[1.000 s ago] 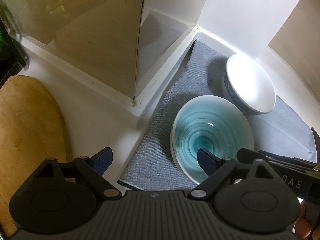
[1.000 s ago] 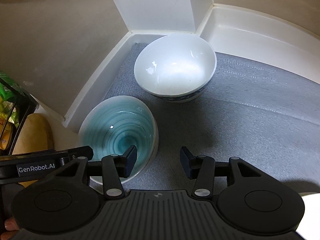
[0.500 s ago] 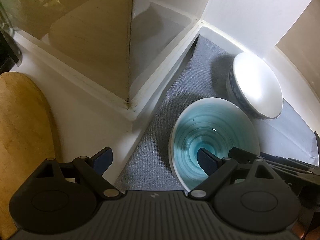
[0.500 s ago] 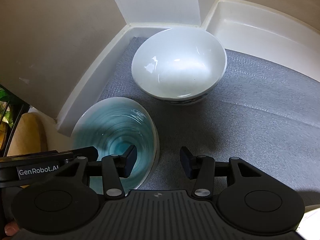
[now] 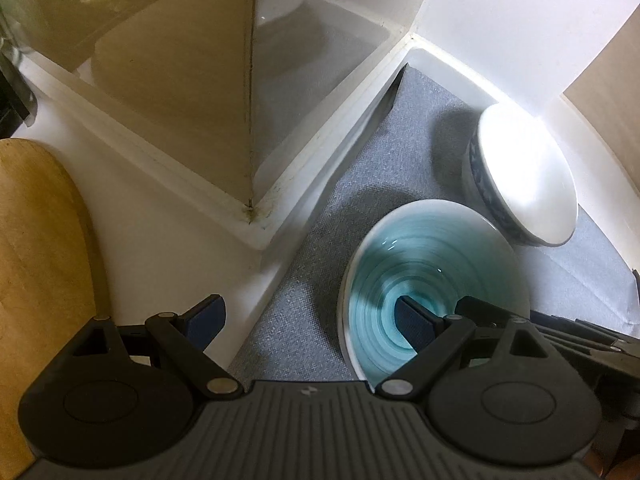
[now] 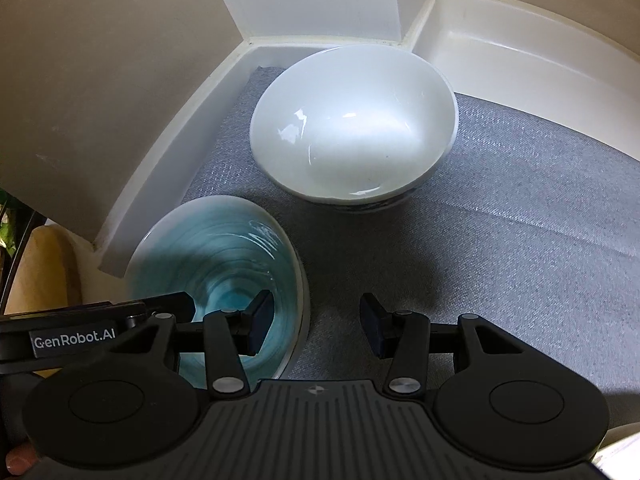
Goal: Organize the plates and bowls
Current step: 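Close both grippers on the teal swirl bowl rim, then lift the teal bowl and carry it over the cream bowl stack, then lower the teal bowl into the cream bowls and open both grippers, then move both grippers to the white bowl with the blue rim band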
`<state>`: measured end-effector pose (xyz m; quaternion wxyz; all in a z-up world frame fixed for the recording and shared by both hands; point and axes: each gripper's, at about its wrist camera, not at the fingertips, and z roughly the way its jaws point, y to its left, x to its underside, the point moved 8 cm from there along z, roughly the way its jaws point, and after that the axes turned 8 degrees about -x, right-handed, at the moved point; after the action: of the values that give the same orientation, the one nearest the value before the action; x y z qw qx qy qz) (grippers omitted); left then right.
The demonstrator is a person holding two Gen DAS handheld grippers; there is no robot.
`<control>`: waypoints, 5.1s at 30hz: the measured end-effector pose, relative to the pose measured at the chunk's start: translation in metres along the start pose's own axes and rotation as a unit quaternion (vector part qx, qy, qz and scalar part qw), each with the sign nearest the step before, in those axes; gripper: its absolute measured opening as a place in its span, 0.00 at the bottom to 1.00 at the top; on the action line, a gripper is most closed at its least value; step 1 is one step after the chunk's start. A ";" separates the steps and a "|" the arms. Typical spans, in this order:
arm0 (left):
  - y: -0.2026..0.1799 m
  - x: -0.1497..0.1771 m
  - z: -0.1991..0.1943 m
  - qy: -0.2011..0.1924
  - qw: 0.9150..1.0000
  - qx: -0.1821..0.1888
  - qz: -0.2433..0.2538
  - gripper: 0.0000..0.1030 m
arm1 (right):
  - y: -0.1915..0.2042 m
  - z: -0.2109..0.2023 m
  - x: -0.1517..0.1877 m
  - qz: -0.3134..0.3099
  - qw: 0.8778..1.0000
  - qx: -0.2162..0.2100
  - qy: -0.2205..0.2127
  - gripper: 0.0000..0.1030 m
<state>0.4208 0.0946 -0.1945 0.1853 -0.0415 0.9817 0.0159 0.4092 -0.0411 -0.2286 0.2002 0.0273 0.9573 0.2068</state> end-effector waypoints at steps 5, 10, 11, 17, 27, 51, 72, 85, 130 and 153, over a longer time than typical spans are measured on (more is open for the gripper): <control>-0.005 0.003 -0.004 0.003 1.000 0.014 0.012 0.73 | 0.001 -0.002 0.000 -0.010 1.000 -0.004 -0.006 0.31; -0.008 0.006 -0.012 -0.006 0.999 0.001 0.047 0.42 | 0.010 -0.009 0.000 -0.027 0.999 -0.006 -0.015 0.09; -0.007 0.006 -0.015 -0.010 0.999 0.006 0.048 0.37 | 0.012 -0.009 0.000 -0.031 0.999 -0.005 -0.017 0.09; -0.008 0.009 -0.023 -0.007 0.999 0.027 0.042 0.18 | 0.018 -0.013 0.000 -0.045 0.999 -0.004 -0.019 0.09; -0.009 0.009 -0.035 -0.022 0.998 0.033 0.048 0.18 | 0.022 -0.024 0.002 -0.051 0.998 -0.003 -0.025 0.09; 0.003 0.042 -0.101 -0.072 0.994 0.050 0.062 0.18 | 0.050 -0.088 0.028 -0.079 0.995 -0.002 -0.066 0.09; 0.014 0.104 -0.119 -0.059 0.993 0.049 0.090 0.18 | 0.065 -0.114 0.088 -0.088 0.994 -0.010 -0.058 0.09; 0.010 0.126 -0.105 -0.027 0.993 0.047 0.109 0.18 | 0.056 -0.105 0.111 -0.080 0.996 -0.004 -0.039 0.09; -0.021 0.043 -0.114 -0.080 0.994 0.062 0.043 0.92 | 0.001 -0.127 0.055 -0.023 0.994 -0.018 -0.107 0.43; -0.083 -0.054 -0.013 -0.048 0.995 -0.025 -0.084 0.92 | -0.082 -0.047 -0.066 0.038 0.992 0.002 -0.118 0.45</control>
<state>0.4736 0.0153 -0.1635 0.2315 -0.1272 0.9641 0.0268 0.4536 -0.1429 -0.1976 0.3036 0.0883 0.9256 0.2078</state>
